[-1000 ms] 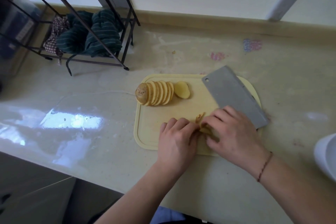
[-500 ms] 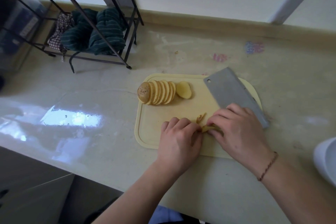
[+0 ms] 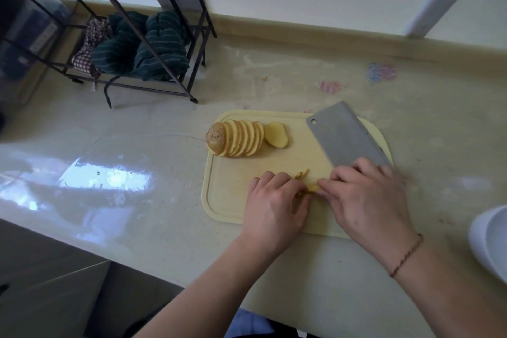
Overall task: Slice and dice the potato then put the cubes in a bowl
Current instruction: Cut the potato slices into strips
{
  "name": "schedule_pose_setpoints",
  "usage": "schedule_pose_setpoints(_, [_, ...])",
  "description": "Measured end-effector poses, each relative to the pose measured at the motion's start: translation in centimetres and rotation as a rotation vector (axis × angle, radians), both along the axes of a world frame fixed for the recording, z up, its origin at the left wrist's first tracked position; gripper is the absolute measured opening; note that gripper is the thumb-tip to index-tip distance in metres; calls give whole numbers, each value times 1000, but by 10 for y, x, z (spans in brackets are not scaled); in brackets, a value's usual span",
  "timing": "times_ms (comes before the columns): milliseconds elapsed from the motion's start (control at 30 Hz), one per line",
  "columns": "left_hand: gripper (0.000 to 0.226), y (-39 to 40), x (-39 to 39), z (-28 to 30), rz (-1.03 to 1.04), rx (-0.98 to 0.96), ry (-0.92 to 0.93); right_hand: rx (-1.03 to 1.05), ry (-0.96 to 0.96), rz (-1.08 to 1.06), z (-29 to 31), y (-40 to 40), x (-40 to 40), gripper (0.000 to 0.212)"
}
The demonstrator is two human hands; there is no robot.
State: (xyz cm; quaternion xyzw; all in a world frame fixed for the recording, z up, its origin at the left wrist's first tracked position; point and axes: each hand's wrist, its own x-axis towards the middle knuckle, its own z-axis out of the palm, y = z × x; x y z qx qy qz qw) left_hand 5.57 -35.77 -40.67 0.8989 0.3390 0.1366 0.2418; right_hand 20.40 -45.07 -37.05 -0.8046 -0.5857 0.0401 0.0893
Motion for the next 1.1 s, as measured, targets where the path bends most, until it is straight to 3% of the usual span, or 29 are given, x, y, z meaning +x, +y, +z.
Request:
schedule_pose_setpoints(100, [25, -1, 5, 2, 19, -9, 7, -51, -11, -12, 4, 3, -2, 22])
schedule_pose_setpoints(233, [24, -4, 6, 0, 7, 12, -10, -77, 115, -57, 7, 7, -4, 7])
schedule_pose_setpoints(733, [28, 2, -7, -7, -32, -35, -106, 35, 415, -122, -5, 9, -3, 22])
schedule_pose_setpoints(867, [29, 1, -10, -12, 21, -51, -172, -14, 539, -21, -6, 21, 3, 18])
schedule_pose_setpoints(1100, [27, 3, -10, -18, 62, -27, -156, -40, 530, 120, -7, 23, -5, 16])
